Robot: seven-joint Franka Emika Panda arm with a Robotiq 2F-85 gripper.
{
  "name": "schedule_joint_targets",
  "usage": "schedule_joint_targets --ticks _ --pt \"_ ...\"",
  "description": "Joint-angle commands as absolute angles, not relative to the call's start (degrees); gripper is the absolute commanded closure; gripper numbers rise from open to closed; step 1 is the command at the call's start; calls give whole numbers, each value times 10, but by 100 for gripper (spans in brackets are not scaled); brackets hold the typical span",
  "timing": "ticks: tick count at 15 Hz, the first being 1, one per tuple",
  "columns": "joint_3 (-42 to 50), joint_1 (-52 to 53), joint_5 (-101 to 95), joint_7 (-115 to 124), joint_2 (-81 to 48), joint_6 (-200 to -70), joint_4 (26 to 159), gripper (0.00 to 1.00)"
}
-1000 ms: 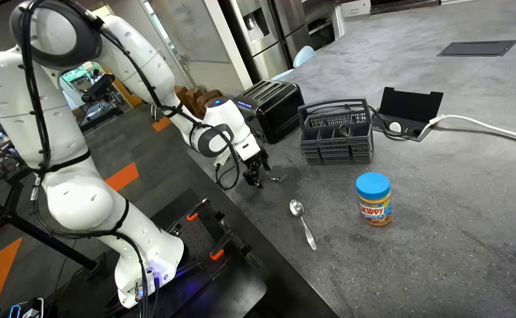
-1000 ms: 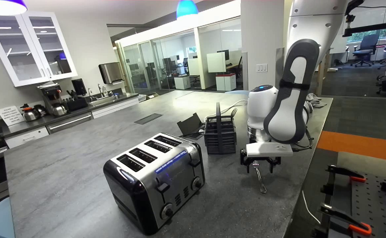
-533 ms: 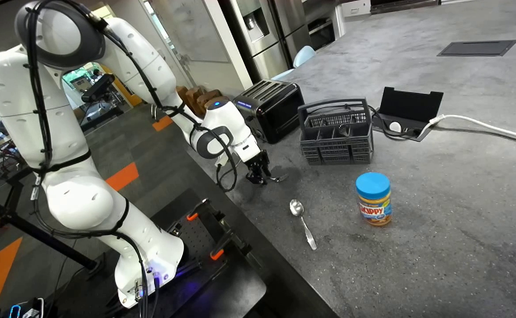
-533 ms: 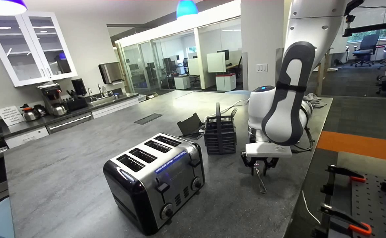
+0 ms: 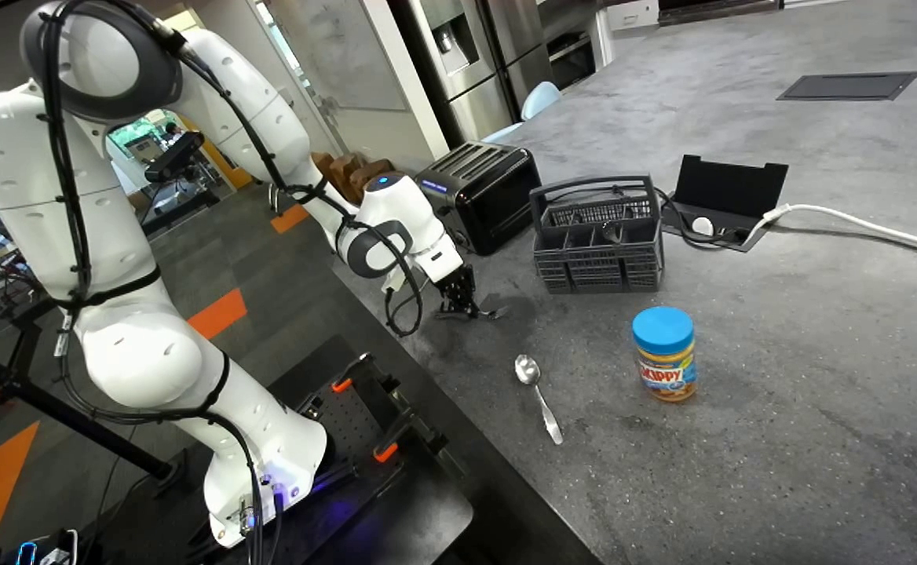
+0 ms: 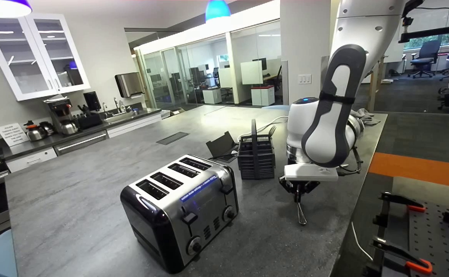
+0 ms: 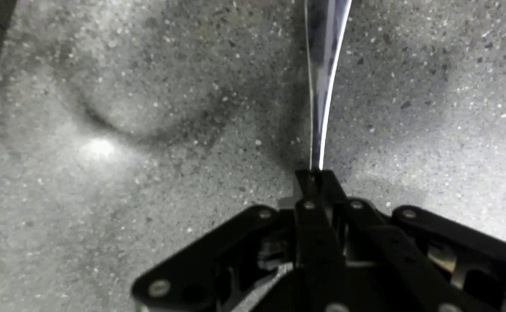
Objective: Put the fork in the cutlery stand
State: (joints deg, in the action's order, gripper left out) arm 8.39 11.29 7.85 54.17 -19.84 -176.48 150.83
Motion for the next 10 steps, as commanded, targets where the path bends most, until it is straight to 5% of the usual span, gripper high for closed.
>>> schedule_joint_targets --ticks 1,10 --pt "133 162 69 523 -140 -1755 1533 98" --pt "462 389 -219 598 -48 -1677 1481 98"
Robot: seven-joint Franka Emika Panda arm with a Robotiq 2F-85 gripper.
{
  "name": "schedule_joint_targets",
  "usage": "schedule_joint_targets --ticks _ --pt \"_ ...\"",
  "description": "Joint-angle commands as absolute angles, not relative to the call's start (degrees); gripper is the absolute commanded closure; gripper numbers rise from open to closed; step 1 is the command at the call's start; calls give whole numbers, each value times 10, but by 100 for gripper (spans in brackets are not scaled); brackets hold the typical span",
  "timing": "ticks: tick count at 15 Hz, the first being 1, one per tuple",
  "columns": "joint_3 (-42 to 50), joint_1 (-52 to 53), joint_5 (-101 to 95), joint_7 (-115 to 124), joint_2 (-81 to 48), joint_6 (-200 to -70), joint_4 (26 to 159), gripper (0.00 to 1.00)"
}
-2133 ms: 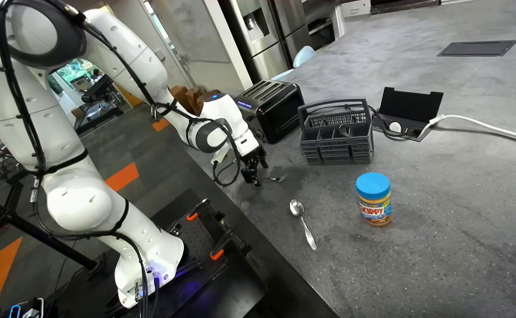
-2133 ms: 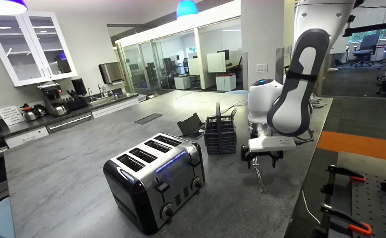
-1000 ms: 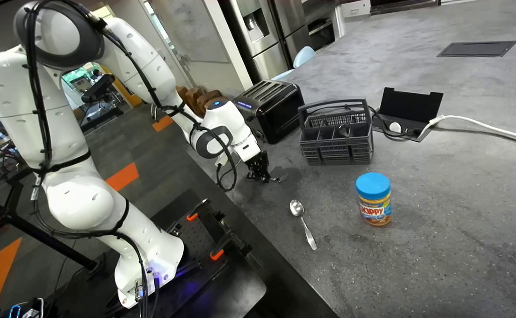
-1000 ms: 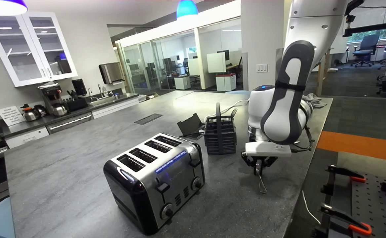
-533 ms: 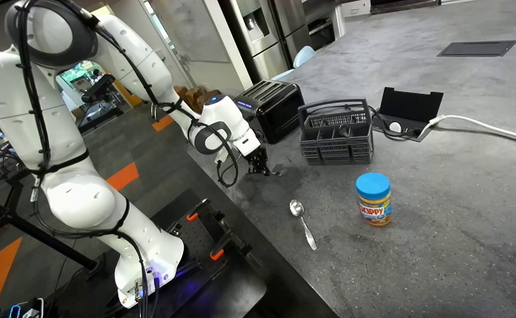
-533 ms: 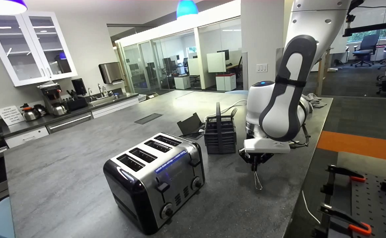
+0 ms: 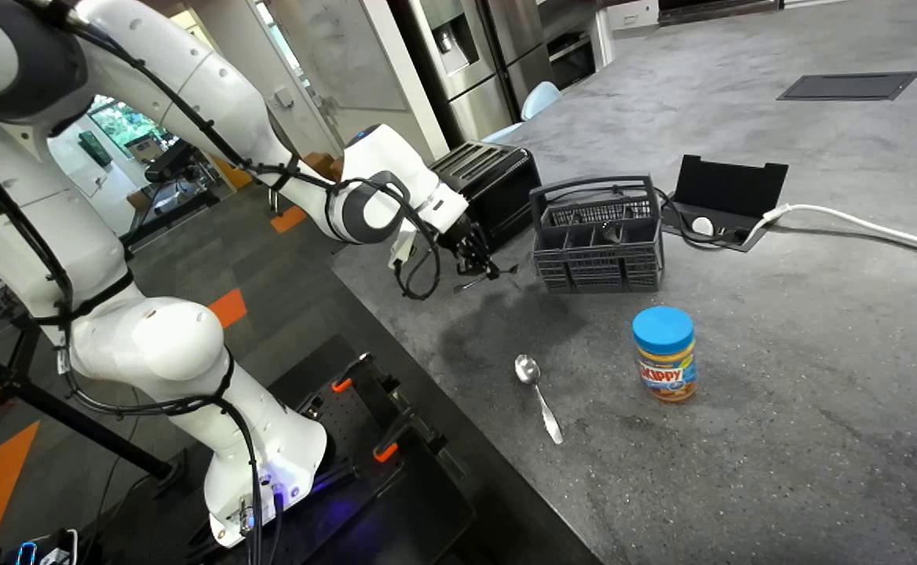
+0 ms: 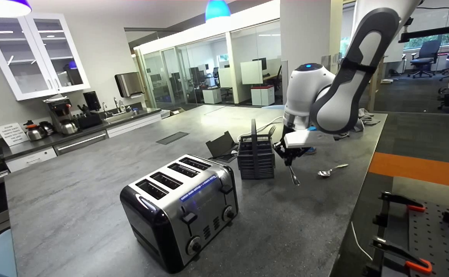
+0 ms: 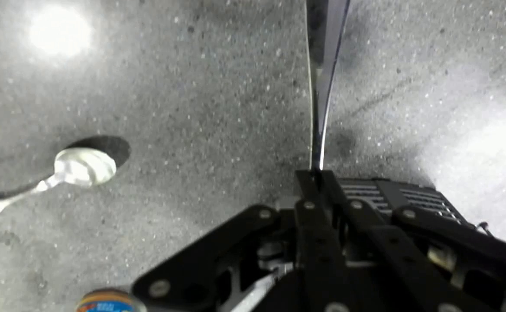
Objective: Put the fork in the cutlery stand
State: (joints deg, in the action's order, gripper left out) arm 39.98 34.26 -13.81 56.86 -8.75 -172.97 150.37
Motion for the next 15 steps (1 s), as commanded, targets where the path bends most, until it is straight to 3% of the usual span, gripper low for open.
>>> schedule_joint_targets --ticks 1,11,12,15 --pt "474 398 -252 606 -37 -1658 1470 98" --pt "443 438 -623 887 57 -1476 1433 98" --pt "338 342 -638 911 61 -1462 1438 98" --pt "215 246 -670 972 75 -1423 1456 98"
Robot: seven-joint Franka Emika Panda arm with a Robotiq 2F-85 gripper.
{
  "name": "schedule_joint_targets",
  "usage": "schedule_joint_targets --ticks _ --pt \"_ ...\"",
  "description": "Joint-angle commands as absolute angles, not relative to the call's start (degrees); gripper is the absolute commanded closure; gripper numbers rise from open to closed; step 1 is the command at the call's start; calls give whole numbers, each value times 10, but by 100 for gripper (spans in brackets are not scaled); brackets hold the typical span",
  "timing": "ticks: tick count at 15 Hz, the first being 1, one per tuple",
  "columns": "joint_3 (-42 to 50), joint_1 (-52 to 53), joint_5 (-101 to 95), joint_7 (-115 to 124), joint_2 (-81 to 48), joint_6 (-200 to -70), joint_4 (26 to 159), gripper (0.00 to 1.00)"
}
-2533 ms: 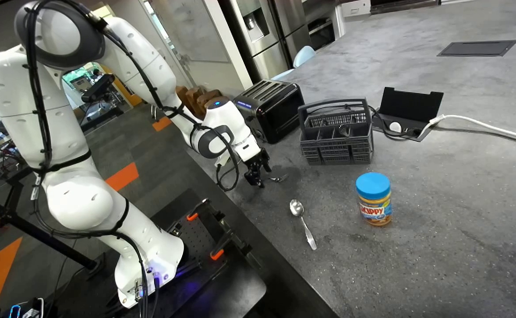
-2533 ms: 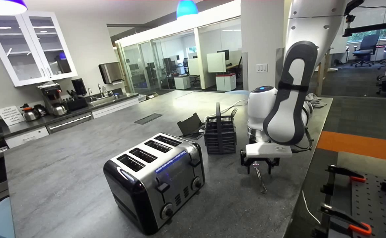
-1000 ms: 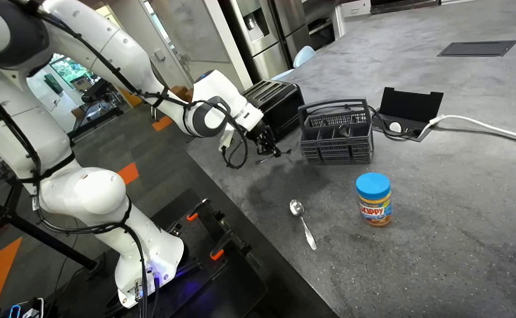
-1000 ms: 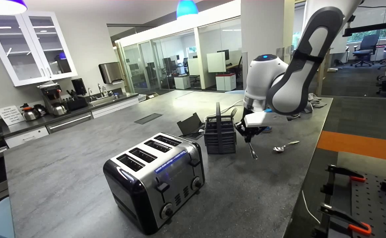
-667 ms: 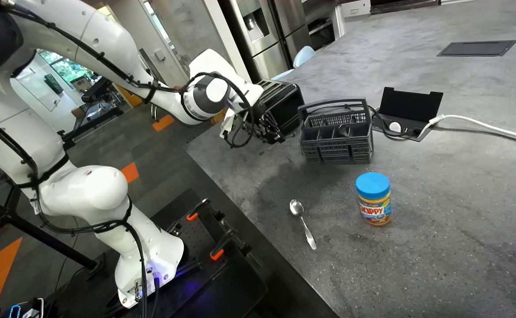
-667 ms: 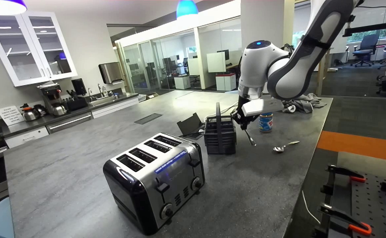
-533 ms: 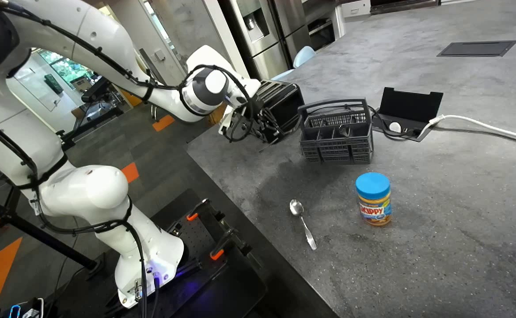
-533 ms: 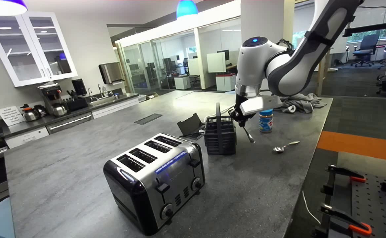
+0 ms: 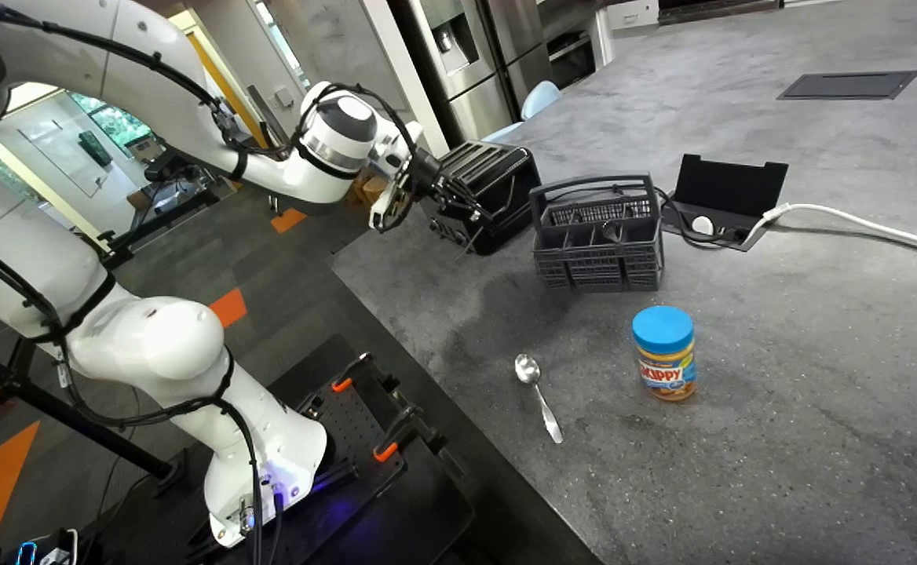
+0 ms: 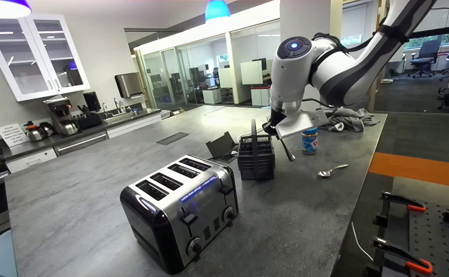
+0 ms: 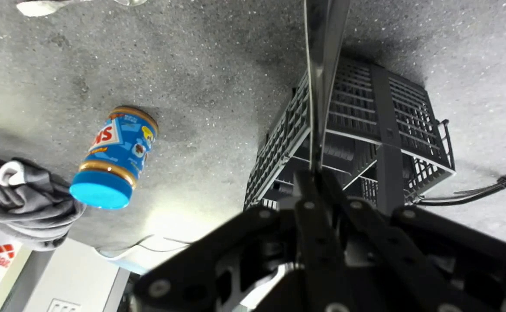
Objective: Put the fork in the cutlery stand
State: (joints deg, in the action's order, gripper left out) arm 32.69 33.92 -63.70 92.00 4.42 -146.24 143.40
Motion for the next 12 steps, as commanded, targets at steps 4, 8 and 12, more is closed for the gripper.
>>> schedule_joint_targets --ticks 4,8,12 --pt "76 127 -696 1034 81 -1394 1476 98" --pt "26 71 -736 1076 82 -1386 1482 98" --pt "10 44 -800 1110 78 -1378 1475 98"
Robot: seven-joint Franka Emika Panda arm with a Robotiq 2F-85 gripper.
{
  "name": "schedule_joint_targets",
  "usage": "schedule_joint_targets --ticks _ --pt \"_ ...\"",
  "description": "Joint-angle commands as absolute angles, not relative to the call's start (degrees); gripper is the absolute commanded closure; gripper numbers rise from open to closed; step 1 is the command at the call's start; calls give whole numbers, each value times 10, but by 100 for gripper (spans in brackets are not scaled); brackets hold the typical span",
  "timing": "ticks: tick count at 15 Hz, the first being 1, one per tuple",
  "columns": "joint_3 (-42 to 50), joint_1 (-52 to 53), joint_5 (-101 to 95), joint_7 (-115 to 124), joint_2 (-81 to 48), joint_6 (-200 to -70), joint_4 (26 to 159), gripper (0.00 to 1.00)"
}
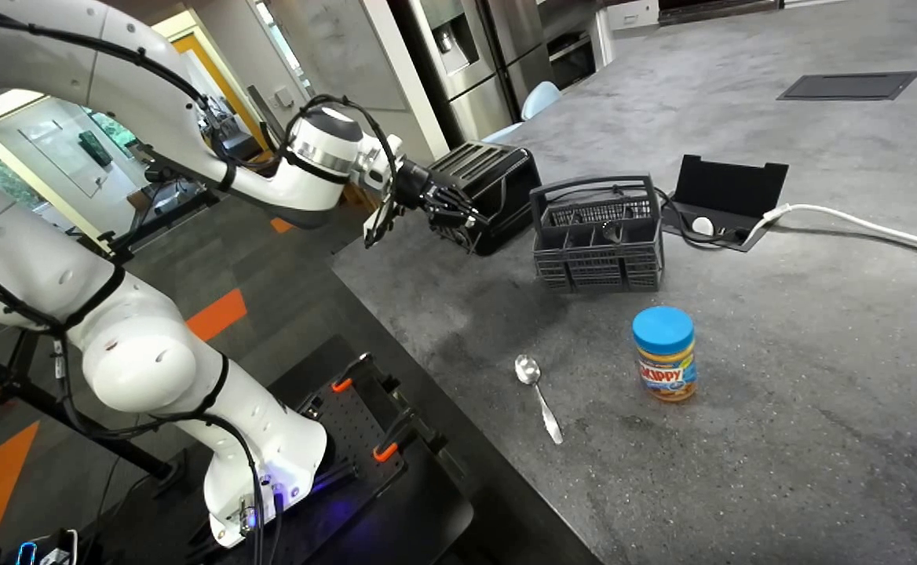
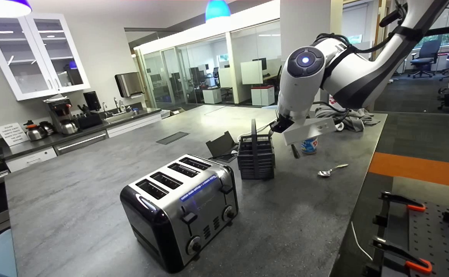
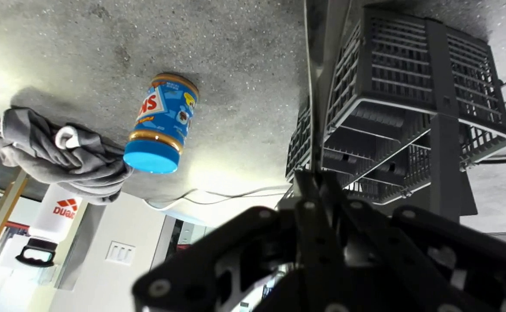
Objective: Put the fork in the cutlery stand
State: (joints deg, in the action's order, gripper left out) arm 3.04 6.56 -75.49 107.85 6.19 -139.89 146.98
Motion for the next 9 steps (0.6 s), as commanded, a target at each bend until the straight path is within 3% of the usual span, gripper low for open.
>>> schedule_joint_targets --ticks 1,9 --pt "9 39 -818 1118 75 -1377 1472 98" --pt "8 32 -990 1230 49 -1338 1451 98"
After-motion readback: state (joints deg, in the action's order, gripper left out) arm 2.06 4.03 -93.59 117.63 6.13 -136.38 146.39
